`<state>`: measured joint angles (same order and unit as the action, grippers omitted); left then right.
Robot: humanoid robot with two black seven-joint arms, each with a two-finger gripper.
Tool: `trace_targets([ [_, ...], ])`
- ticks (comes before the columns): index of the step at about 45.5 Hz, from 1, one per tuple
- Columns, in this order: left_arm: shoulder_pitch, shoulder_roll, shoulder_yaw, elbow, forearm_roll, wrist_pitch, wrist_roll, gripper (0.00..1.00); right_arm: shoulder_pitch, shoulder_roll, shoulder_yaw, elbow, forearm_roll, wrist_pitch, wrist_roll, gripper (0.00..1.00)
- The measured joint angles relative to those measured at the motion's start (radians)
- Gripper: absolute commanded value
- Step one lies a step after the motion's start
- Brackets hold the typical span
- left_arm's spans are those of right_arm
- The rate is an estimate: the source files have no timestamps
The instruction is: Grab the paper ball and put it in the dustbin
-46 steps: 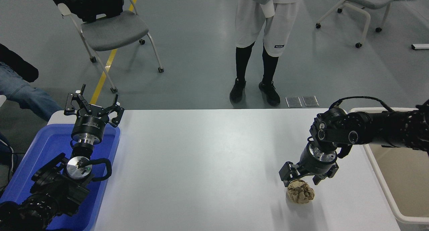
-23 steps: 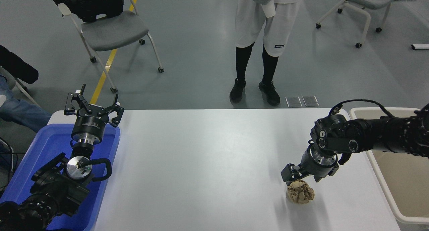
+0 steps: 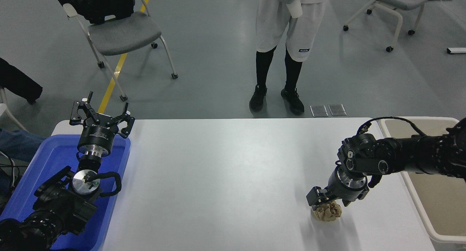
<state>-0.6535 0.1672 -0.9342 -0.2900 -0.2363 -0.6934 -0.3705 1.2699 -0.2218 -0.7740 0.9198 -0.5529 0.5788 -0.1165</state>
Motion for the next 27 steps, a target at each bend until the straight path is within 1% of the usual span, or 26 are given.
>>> trace_targets([
  [27,0.0,0.0,0.0,0.0,0.0,0.0,0.0,0.99,-0.034,0.0,0.004,-0.001,0.003,-0.09,0.0,0.98],
])
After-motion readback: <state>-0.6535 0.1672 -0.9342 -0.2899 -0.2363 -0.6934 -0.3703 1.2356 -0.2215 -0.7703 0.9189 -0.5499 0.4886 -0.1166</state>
